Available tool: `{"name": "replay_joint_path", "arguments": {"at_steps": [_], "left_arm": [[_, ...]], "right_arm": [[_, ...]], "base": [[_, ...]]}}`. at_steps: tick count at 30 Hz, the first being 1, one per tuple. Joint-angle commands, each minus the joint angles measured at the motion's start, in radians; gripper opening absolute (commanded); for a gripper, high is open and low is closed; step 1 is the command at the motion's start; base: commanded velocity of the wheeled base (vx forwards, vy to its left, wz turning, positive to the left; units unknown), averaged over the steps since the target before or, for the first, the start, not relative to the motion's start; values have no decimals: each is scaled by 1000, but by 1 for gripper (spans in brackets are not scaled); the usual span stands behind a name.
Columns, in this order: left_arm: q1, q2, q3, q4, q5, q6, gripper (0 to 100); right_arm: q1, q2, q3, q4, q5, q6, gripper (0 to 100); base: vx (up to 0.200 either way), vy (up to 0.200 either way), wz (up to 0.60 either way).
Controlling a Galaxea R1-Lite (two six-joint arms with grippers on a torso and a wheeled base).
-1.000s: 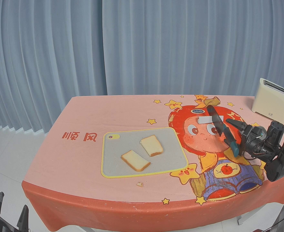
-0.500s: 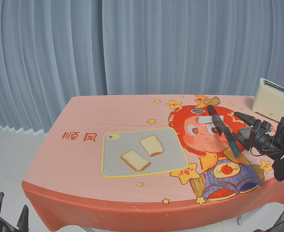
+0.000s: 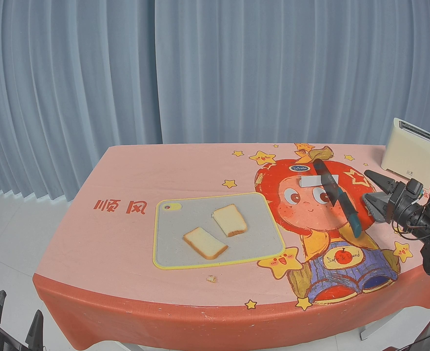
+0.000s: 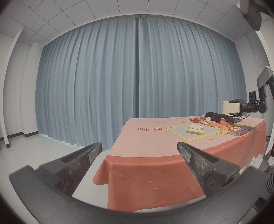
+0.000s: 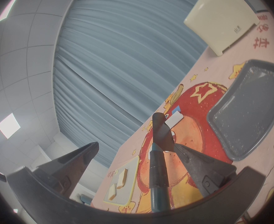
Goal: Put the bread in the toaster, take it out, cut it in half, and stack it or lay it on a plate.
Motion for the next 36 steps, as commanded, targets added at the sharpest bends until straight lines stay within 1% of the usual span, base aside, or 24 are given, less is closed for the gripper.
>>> {"name": "replay_joint_path", "arguments": {"at_steps": [1,3,4,6,7,9,11,13,14,15,16,19,20,21,22,25,26,28,30,31,33,34,35,36], "left_arm": [[0,-16,18,0,0,0,100],[0,-16,18,0,0,0,100],[0,-16,18,0,0,0,100],[0,-16,18,0,0,0,100],[0,-16,18,0,0,0,100],[0,-16,18,0,0,0,100],[0,-16,18,0,0,0,100],[0,-16,18,0,0,0,100],[0,-16,18,0,0,0,100],[0,-16,18,0,0,0,100],[0,-16,18,0,0,0,100],[0,-16,18,0,0,0,100],[0,-16,18,0,0,0,100],[0,-16,18,0,0,0,100],[0,-16,18,0,0,0,100],[0,-16,18,0,0,0,100],[0,-16,18,0,0,0,100],[0,-16,18,0,0,0,100],[0,-16,16,0,0,0,100],[0,-16,18,0,0,0,100],[0,-16,18,0,0,0,100],[0,-16,18,0,0,0,100],[0,-16,18,0,0,0,100],[0,-16,18,0,0,0,100]], "right_arm": [[-5,-56,0,10,-1,-35,100],[-3,-90,-7,52,-20,-84,100],[-3,-107,-14,82,-43,-118,100],[11,-136,-39,154,-121,-196,100],[17,-143,-50,180,-159,-225,100],[67,-169,-71,251,-283,-305,100],[129,-183,-74,265,-360,-345,100],[178,-197,-68,265,-405,-367,100],[201,-209,-68,265,-417,-376,100],[201,-209,-68,265,-417,-376,100],[230,-237,-62,276,-428,-397,100],[238,-272,-62,283,-440,-422,100],[239,-298,-63,286,-444,-437,100],[241,-301,-63,288,-446,-439,100],[253,-335,-65,308,-452,-454,100],[278,-393,-74,378,-471,-468,100],[299,-435,-85,444,-486,-477,100],[331,-485,-111,532,-506,-485,100],[360,-528,-131,613,-533,-489,100],[365,-533,-134,624,-538,-489,100],[399,-570,-146,717,-570,-517,100],[400,-571,-146,720,-572,-520,100],[411,-581,-146,759,-590,-557,100],[413,-587,-145,766,-601,-574,100]], "base": [[0,0,0],[0,0,0],[0,0,0],[0,0,0],[0,0,0],[0,0,0],[0,0,0],[0,0,0],[0,0,0],[0,0,0],[0,0,0],[0,0,0],[0,0,0],[0,0,0],[0,0,0],[0,0,0],[0,0,0],[0,0,0],[0,0,0],[0,0,0],[0,0,0],[0,0,0],[0,0,0],[0,0,0]]}}
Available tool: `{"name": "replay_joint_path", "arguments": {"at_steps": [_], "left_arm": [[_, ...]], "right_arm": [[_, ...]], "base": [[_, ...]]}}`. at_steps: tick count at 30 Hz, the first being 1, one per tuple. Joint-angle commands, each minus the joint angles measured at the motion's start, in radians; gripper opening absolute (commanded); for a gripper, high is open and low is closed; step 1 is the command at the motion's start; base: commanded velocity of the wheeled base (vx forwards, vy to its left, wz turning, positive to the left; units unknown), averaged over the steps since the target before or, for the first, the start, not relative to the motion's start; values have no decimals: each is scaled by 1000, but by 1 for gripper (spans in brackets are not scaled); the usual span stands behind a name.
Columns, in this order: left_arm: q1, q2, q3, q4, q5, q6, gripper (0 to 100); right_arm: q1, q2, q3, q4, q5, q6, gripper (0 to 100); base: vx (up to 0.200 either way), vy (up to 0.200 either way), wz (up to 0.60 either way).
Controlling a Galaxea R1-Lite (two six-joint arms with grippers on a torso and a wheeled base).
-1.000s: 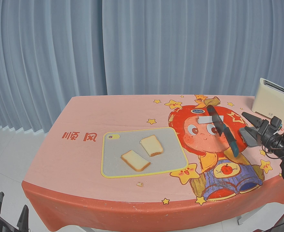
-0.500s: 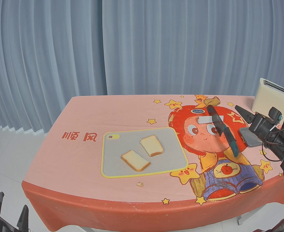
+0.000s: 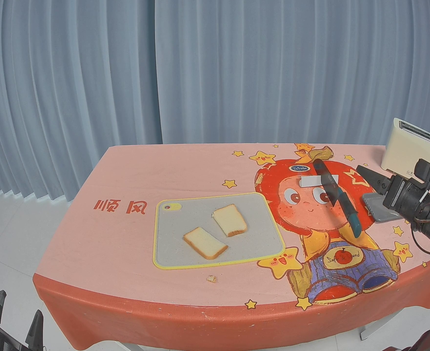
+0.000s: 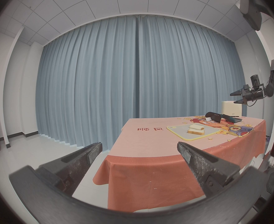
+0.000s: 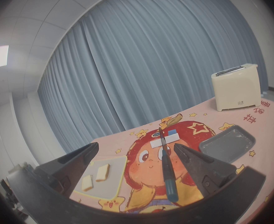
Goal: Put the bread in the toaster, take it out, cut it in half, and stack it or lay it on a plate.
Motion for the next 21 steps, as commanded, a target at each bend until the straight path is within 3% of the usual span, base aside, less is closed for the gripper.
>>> {"name": "replay_joint_path", "arguments": {"at_steps": [1,7,12,21], "left_arm": [[0,-16,18,0,0,0,100],[0,-16,18,0,0,0,100],[0,-16,18,0,0,0,100],[0,-16,18,0,0,0,100]], "right_arm": [[65,-111,-22,75,-56,-80,100],[139,-147,-13,104,-86,-108,100],[206,-160,-20,180,-149,-162,100],[292,-106,-89,267,-191,-228,100]], "base": [[0,0,0],[0,0,0],[0,0,0],[0,0,0]]}}
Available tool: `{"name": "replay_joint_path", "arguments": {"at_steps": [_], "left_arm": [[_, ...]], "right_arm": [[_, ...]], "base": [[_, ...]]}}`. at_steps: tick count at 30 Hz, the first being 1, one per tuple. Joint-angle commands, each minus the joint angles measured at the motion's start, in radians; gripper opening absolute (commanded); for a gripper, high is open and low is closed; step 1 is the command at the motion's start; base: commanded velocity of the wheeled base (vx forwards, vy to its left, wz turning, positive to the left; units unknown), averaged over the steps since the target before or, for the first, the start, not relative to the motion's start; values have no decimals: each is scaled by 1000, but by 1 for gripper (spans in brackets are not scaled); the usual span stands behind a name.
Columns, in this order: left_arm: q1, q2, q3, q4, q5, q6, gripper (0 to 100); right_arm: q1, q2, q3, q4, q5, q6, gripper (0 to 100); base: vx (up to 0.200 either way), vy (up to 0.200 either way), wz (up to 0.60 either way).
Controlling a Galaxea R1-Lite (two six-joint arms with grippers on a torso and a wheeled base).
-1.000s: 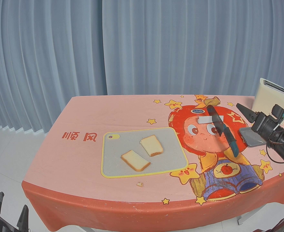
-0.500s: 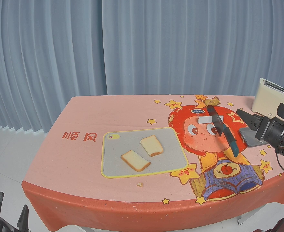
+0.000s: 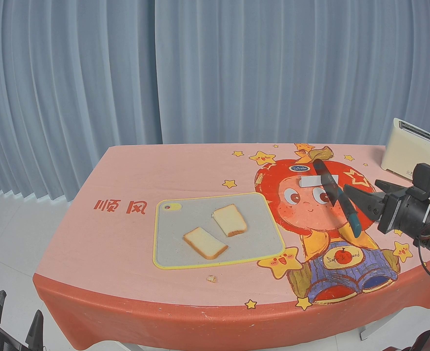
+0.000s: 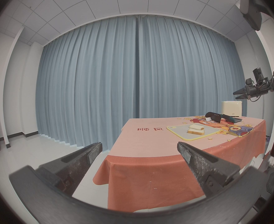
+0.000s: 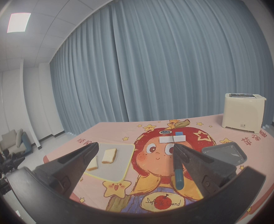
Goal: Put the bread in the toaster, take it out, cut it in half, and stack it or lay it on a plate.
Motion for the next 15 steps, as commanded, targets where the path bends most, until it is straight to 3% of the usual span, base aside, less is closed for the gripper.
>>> {"name": "replay_joint_path", "arguments": {"at_steps": [1,6,15], "left_arm": [[0,-16,18,0,0,0,100],[0,-16,18,0,0,0,100],[0,-16,18,0,0,0,100]], "right_arm": [[34,53,-52,26,-6,-9,100],[67,96,-116,69,-6,-9,100],[119,237,-336,250,-5,-9,100]], "base": [[0,0,0],[0,0,0],[0,0,0]]}}
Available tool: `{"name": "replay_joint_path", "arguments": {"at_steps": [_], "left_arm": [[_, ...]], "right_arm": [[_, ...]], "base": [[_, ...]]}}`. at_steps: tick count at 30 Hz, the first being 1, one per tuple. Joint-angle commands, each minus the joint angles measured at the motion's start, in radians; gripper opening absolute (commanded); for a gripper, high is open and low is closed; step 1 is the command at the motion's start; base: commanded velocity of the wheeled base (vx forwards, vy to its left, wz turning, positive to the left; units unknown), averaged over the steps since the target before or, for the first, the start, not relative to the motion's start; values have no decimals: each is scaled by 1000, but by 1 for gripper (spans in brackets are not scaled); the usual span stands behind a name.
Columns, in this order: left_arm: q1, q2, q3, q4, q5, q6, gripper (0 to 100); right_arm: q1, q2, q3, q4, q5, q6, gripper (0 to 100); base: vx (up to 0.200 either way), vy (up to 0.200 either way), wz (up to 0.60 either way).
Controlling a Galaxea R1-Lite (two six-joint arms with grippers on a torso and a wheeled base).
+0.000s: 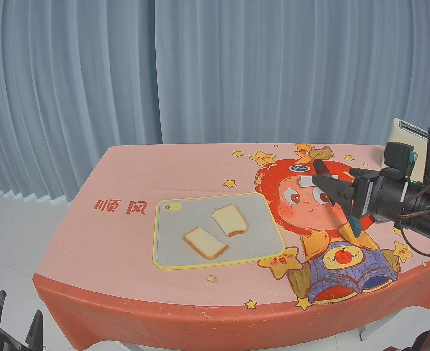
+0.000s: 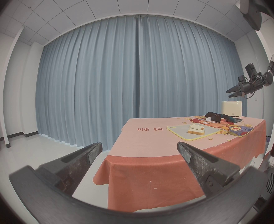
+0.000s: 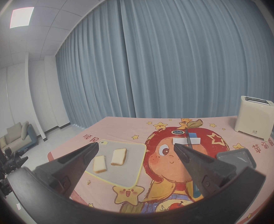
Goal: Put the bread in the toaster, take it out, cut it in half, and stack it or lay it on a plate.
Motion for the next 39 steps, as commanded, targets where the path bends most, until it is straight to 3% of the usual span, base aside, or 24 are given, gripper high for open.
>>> {"name": "replay_joint_path", "arguments": {"at_steps": [1,5,13,15,19,27,36,39], "left_arm": [[0,-16,18,0,0,0,100],[0,-16,16,0,0,0,100],[0,-16,18,0,0,0,100],[0,-16,18,0,0,0,100],[0,-16,16,0,0,0,100],[0,-16,18,0,0,0,100],[0,-16,18,0,1,0,100],[0,-16,18,0,0,0,100]], "right_arm": [[35,127,-129,102,1,0,100],[48,227,-204,170,0,2,100],[80,409,-255,174,-6,2,100],[87,454,-278,173,-25,2,100],[87,546,-348,173,-57,0,100],[66,650,-453,174,-74,-34,100],[57,742,-519,174,-80,-49,100],[57,754,-522,174,-101,-54,100]], "base": [[0,0,0],[0,0,0],[0,0,0],[0,0,0],[0,0,0],[0,0,0],[0,0,0],[0,0,0]]}}
